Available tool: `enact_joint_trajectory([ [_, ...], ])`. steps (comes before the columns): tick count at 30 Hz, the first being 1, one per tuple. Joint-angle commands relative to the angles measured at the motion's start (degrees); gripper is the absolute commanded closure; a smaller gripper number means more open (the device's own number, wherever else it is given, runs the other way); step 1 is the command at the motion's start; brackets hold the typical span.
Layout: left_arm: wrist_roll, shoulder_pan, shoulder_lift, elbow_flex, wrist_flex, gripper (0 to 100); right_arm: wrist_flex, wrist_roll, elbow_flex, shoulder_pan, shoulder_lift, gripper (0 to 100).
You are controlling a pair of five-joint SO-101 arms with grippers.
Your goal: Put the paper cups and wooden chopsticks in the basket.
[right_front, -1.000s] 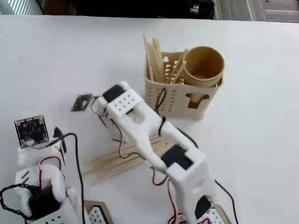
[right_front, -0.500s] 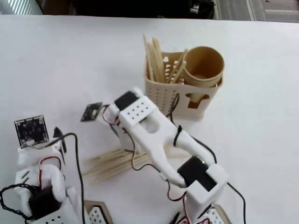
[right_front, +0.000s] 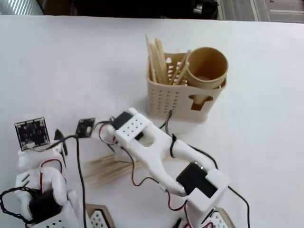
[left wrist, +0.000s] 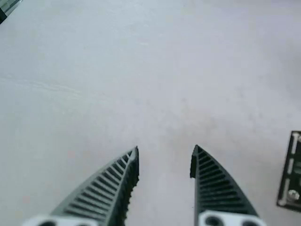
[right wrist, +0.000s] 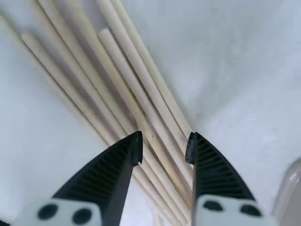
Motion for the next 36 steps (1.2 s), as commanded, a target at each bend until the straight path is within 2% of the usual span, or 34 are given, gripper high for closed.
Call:
enact_joint_trajectory([
  [1, 0.7, -0.5, -0.3, -0.3, -1.6, 81, -2.2, 0.1, -0.4, -0.5, 1.0, 84.0],
  [4, 0.7, -0.5, -0.3, -0.3, -1.6, 81, -3.5, -0.8, -1.8, -0.5, 5.8, 85.6],
  [8, 0.7, -0.5, -0.3, -0.3, -1.6, 81, -3.2, -2.2, -5.4, 0.3, 8.0, 98.8],
  [14, 0.7, -0.5, -0.3, -0.3, -1.6, 81, -1.1, -1.9, -5.7, 0.5, 8.0, 93.8],
  [22, 0.7, -0.5, -0.3, -0.3, -1.6, 81, -3.2, -1.8, -6.0, 1.7, 7.8, 98.1],
  [29, 0.7, -0.5, -0.3, -0.3, -1.6, 81, 6.5, -1.8, -14.7, 6.6, -2.3, 98.1],
  [36, 0.7, -0.5, -0.3, -0.2, -1.6, 81, 11.6, -2.3, -18.8, 8.0, -12.3, 98.1],
])
